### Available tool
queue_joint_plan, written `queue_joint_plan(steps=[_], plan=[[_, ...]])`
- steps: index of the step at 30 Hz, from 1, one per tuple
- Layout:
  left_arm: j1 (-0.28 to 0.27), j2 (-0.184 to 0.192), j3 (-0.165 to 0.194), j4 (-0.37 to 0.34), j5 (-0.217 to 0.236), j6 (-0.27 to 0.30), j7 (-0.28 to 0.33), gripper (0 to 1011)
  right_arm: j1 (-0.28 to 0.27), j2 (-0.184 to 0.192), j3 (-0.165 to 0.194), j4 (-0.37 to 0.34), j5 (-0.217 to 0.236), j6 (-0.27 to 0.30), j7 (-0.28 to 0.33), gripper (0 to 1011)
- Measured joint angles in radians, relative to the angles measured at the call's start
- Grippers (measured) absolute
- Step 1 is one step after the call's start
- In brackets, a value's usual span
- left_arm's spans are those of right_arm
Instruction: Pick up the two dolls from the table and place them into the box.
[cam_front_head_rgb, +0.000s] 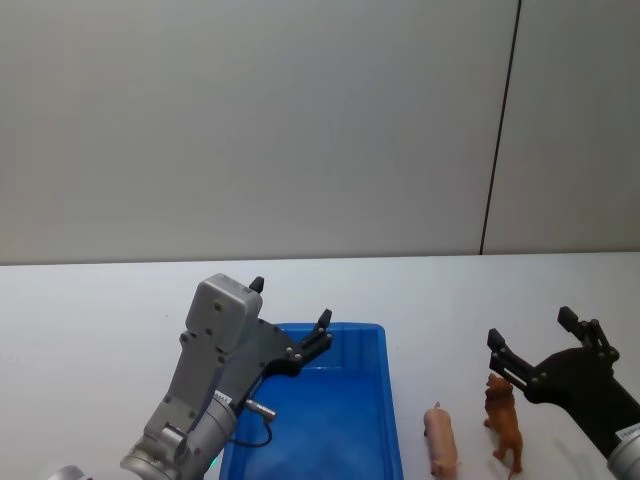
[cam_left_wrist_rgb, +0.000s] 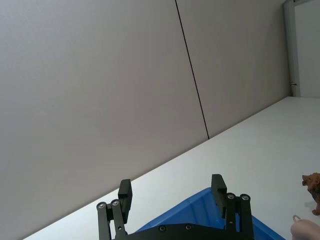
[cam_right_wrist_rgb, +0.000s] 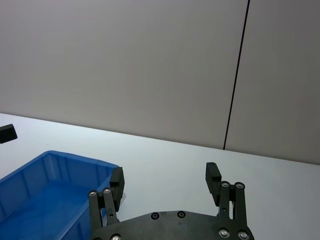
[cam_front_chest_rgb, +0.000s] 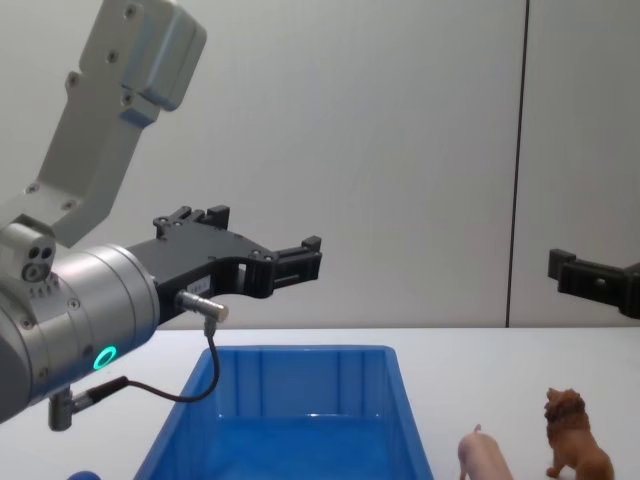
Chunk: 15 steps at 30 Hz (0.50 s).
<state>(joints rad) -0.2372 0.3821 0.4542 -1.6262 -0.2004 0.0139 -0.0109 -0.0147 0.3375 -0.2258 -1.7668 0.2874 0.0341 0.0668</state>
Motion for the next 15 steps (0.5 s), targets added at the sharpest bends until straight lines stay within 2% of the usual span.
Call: queue_joint_plan(steps=[15], plan=[[0.000, 0.000, 0.000, 0.000, 0.000, 0.000, 0.000, 1001, 0.000, 0.000, 0.000, 0.000, 0.000, 0.000, 0.000, 1001]])
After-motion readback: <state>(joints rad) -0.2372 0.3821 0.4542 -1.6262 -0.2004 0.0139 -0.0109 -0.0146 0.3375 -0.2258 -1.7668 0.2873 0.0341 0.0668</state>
